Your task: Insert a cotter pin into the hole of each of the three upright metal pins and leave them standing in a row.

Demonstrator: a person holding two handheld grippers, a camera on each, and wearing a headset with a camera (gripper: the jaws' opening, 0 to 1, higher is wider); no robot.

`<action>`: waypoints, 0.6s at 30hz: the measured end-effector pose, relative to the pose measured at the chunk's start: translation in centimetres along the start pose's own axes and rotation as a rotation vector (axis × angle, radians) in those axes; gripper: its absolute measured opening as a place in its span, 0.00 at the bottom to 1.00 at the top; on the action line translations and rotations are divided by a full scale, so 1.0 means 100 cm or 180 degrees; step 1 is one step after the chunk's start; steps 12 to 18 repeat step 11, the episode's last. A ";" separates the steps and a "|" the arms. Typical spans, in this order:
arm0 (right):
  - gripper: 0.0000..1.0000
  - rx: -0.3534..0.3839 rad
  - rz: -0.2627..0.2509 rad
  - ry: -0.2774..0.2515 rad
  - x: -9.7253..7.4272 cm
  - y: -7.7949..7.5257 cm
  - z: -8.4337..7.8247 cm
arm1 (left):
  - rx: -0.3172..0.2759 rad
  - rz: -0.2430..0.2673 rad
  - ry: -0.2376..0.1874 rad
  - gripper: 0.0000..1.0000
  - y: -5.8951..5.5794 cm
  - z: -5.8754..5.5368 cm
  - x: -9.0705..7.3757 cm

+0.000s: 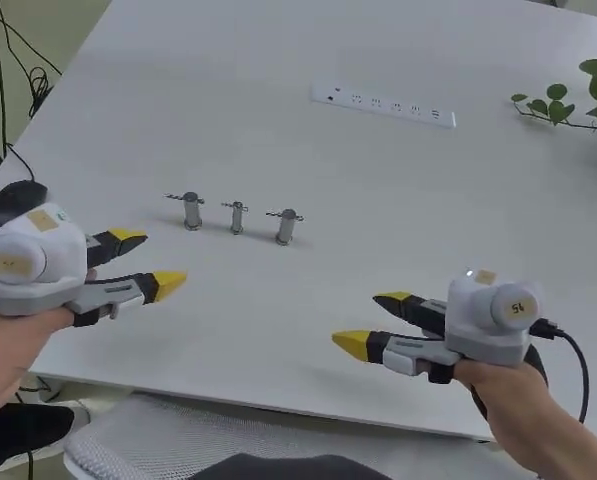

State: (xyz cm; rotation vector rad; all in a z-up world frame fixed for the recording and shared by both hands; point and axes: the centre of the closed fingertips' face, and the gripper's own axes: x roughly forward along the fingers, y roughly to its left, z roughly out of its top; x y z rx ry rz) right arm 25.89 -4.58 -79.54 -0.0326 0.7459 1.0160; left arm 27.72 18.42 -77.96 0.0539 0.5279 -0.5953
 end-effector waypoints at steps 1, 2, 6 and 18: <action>0.61 0.0001 0.0002 0.0005 0.000 0.000 0.000 | 0.0000 -0.0003 -0.0003 0.45 0.000 0.000 0.000; 0.61 -0.0006 0.0003 0.0007 0.000 0.001 -0.001 | -0.0013 -0.0002 -0.0017 0.45 0.000 0.001 -0.001; 0.61 -0.0016 0.0002 0.0007 0.001 0.002 0.000 | -0.0020 0.0015 -0.0040 0.46 0.001 0.003 -0.002; 0.61 -0.0018 -0.0018 -0.0023 0.000 0.002 0.003 | -0.0053 0.0045 -0.0071 0.46 0.004 0.006 -0.004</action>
